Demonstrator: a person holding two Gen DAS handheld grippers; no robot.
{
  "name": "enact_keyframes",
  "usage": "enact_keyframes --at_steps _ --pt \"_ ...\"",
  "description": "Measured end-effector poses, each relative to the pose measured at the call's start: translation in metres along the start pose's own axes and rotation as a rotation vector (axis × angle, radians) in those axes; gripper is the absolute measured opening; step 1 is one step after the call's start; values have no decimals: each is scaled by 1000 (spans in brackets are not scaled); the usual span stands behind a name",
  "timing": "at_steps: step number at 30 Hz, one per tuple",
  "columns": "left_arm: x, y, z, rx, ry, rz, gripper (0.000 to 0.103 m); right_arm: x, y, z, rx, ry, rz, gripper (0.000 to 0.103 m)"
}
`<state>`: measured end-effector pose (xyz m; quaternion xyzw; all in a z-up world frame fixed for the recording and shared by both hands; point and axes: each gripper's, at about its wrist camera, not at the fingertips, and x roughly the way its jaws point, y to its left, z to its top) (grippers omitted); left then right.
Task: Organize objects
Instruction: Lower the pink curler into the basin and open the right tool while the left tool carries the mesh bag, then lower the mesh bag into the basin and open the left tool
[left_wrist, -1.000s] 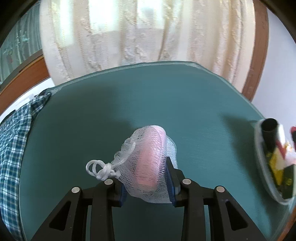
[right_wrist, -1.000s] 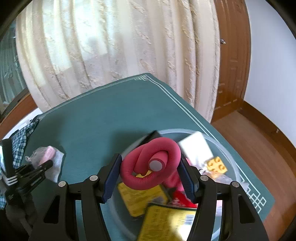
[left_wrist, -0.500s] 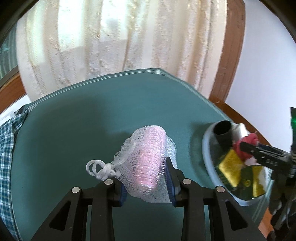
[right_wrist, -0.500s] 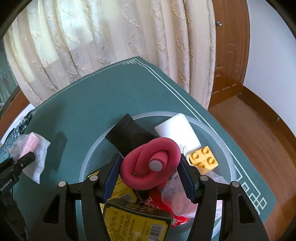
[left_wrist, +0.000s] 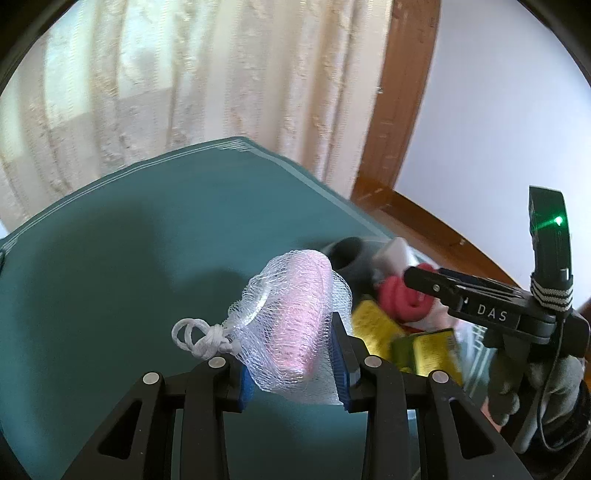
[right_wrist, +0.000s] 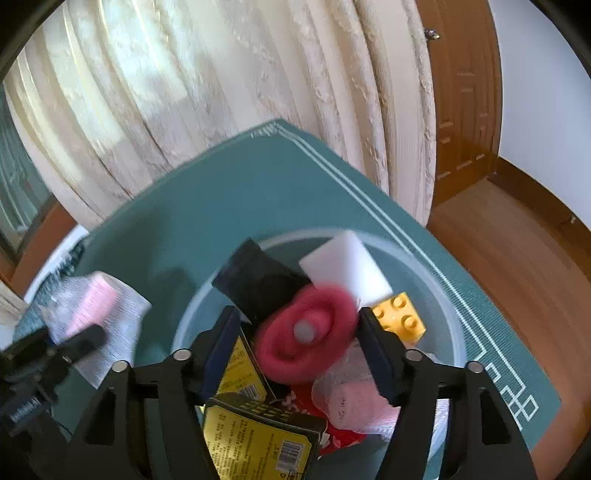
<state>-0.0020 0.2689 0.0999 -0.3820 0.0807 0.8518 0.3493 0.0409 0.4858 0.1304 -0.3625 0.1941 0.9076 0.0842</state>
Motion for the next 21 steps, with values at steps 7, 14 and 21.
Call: enact_keyframes --at_steps 7,14,21 --pt "14 -28 6 79 -1 -67 36 -12 -11 2 50 -50 23 70" --pt "36 -42 10 124 33 -119 36 -23 -15 5 62 -113 26 70" --pt "54 -45 8 138 60 -128 36 -24 -17 2 66 -121 34 70"
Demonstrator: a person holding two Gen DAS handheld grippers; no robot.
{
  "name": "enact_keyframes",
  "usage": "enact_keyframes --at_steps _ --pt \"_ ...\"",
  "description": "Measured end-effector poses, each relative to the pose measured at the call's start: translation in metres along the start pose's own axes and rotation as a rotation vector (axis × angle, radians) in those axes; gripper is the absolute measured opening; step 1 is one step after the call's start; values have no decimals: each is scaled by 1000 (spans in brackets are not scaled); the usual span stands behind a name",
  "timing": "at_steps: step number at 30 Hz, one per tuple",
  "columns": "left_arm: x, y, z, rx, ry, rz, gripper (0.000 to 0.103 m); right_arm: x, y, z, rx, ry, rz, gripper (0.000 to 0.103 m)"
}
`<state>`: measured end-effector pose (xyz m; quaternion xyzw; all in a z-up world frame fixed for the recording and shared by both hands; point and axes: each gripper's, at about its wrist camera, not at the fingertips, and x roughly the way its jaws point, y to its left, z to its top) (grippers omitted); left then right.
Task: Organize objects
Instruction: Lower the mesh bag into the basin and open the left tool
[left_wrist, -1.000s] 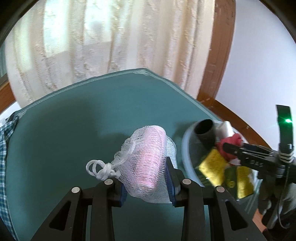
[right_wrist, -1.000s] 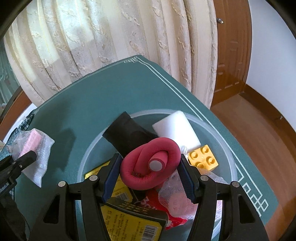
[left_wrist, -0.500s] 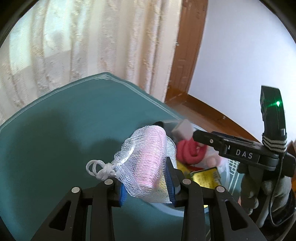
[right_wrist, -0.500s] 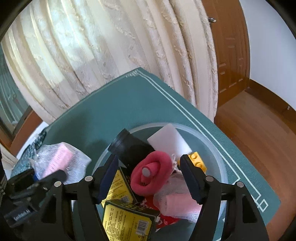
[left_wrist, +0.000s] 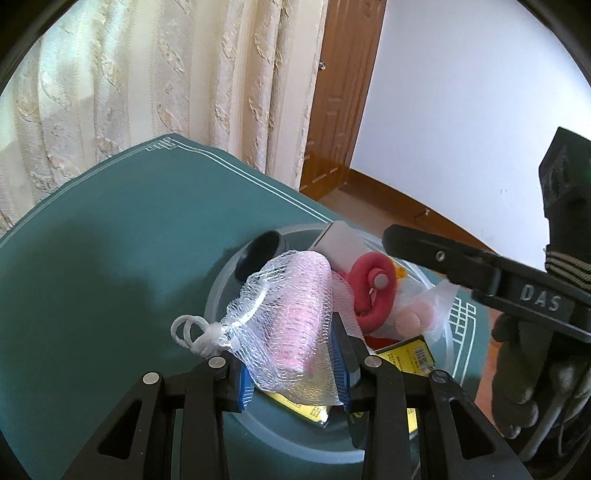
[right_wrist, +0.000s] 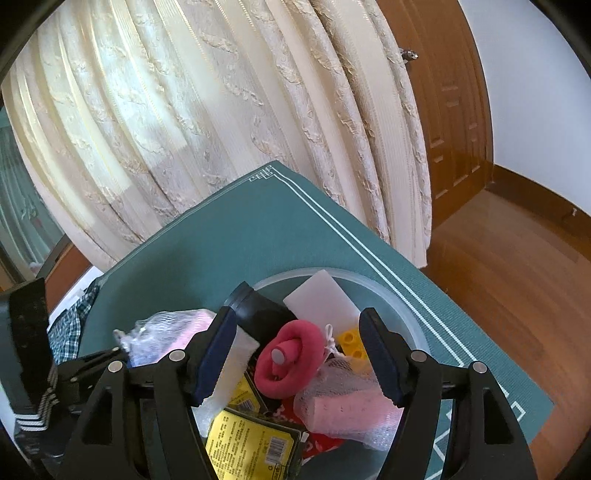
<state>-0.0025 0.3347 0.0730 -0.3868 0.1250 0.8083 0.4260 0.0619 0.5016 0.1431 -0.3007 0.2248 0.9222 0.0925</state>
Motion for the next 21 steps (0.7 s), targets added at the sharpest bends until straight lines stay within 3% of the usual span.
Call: enact_keyframes --at_steps 3,6,8,11,21 --pt "8 1 -2 3 22 -19 37 1 -2 -2 8 1 1 70" --pt "12 4 -3 -11 27 -30 44 -1 -3 -3 12 -1 0 70" --pt "9 4 -3 -13 17 -29 68 -3 -4 -3 14 -4 -4 70" --pt "3 7 -1 -27 -15 -26 89 -6 -5 -4 15 -7 -10 70" --pt "-27 15 -7 -79 -64 2 97 -24 -5 -12 -5 7 -61 73"
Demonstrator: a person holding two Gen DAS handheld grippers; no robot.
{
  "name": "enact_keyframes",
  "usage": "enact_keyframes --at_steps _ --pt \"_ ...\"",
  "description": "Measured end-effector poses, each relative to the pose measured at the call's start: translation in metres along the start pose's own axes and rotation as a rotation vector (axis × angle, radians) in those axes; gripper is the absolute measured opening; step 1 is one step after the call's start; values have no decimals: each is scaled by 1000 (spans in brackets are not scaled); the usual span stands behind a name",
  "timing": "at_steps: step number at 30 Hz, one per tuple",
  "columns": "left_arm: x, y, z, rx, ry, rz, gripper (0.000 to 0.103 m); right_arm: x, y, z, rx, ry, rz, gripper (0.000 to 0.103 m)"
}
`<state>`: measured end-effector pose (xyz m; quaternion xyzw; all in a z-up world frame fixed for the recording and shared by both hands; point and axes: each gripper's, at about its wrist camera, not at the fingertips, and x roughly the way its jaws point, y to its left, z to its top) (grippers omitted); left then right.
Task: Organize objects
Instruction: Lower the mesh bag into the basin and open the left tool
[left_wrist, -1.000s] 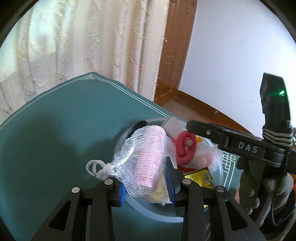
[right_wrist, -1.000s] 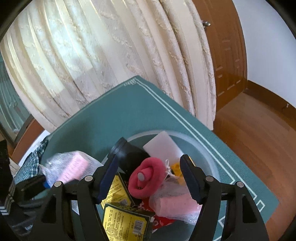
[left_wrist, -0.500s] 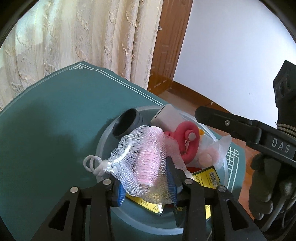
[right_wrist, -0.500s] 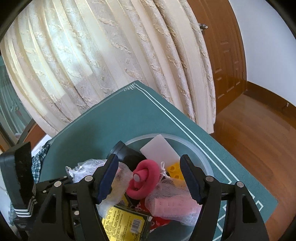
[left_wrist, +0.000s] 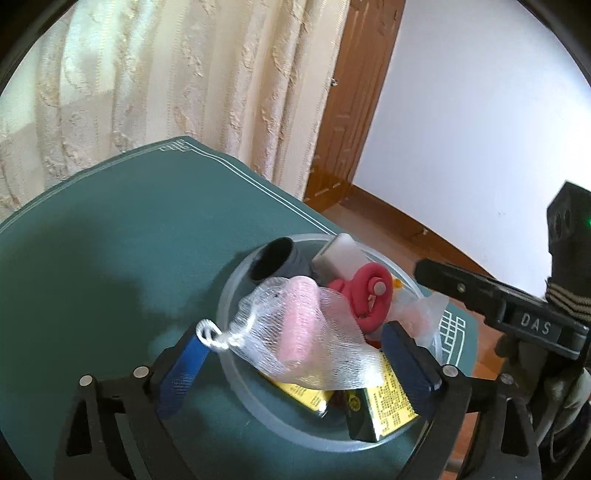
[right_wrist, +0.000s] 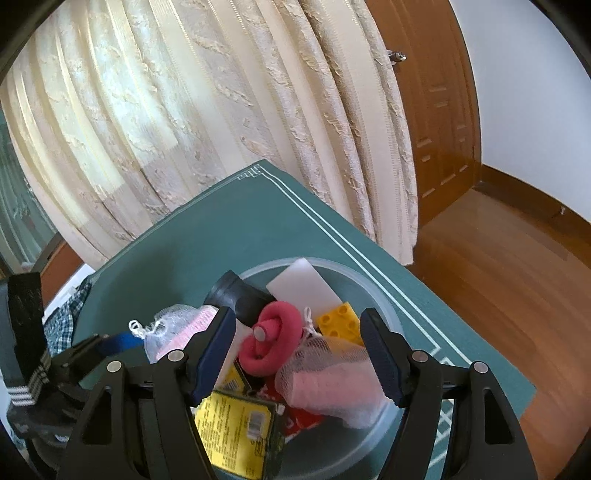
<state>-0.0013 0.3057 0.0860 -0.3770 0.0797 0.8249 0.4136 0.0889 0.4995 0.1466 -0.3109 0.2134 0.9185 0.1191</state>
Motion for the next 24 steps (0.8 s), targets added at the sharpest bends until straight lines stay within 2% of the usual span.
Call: enact_keyframes --at_steps 5,13,19,24 --pt "-17 -2 -4 14 -33 85 102 -10 0 -7 -21 20 -40 77" --pt "-37 0 -15 26 -80 79 103 -26 2 -26 -49 50 -87 78" --pt "-33 20 -27 -34 -47 81 103 -31 10 -34 -47 51 -81 78" --pt "-43 35 -33 -70 -66 89 103 -33 14 -35 -58 49 -84 78"
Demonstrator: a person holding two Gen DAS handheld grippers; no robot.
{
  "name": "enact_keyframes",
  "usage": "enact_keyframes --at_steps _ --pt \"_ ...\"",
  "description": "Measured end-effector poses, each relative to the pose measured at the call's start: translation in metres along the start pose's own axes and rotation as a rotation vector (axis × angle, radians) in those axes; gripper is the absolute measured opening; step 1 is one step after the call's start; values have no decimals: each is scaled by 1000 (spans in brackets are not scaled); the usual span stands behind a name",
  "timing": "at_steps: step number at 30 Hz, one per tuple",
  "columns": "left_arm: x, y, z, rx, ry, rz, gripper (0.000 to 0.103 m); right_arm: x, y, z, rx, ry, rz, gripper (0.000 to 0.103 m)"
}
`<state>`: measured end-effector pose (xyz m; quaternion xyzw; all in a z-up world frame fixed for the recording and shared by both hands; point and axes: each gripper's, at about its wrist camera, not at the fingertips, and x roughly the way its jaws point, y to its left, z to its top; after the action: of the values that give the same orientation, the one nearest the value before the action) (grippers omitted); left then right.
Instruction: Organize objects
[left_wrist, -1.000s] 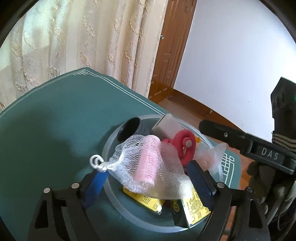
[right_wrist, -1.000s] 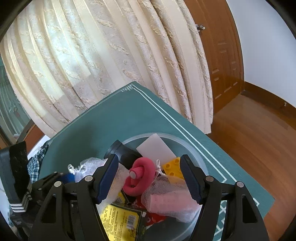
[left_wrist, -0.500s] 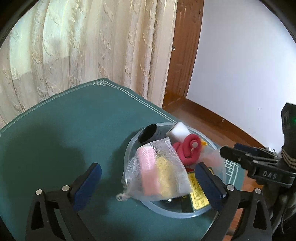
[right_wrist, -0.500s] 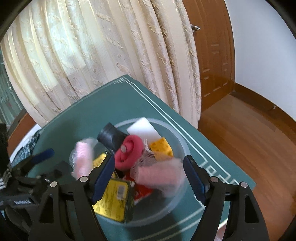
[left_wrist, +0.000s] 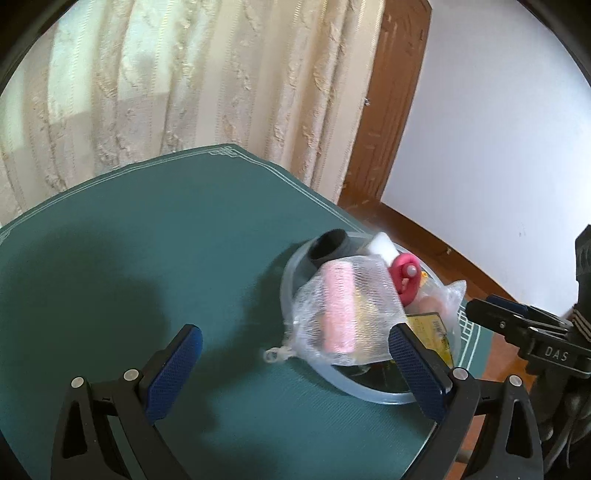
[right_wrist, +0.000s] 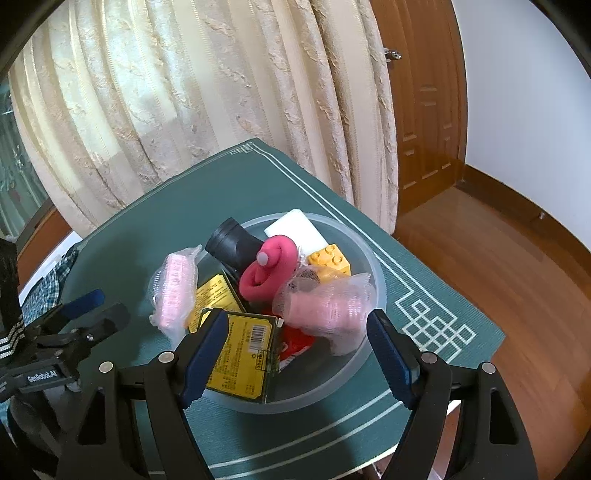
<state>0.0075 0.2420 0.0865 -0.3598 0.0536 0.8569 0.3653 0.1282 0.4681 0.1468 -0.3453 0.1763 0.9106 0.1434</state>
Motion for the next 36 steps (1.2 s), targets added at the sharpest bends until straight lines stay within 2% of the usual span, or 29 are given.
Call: enact_keyframes --at_steps 8,11,20,27,31,36 --pt "34 17 -1 -24 47 124 103 2 1 -2 5 2 10 78" --pt "50 6 -1 17 66 129 103 2 -1 -2 12 -2 6 78" --pt "67 -26 10 102 41 132 103 4 -18 -1 58 -7 2 78" --pt "71 -29 12 76 67 112 103 3 -24 -5 53 9 8 78" --pt "60 -25 12 37 70 95 103 3 -21 -11 31 32 16 79" --pt "41 -22 10 23 51 118 103 4 -9 -22 -11 74 28 81"
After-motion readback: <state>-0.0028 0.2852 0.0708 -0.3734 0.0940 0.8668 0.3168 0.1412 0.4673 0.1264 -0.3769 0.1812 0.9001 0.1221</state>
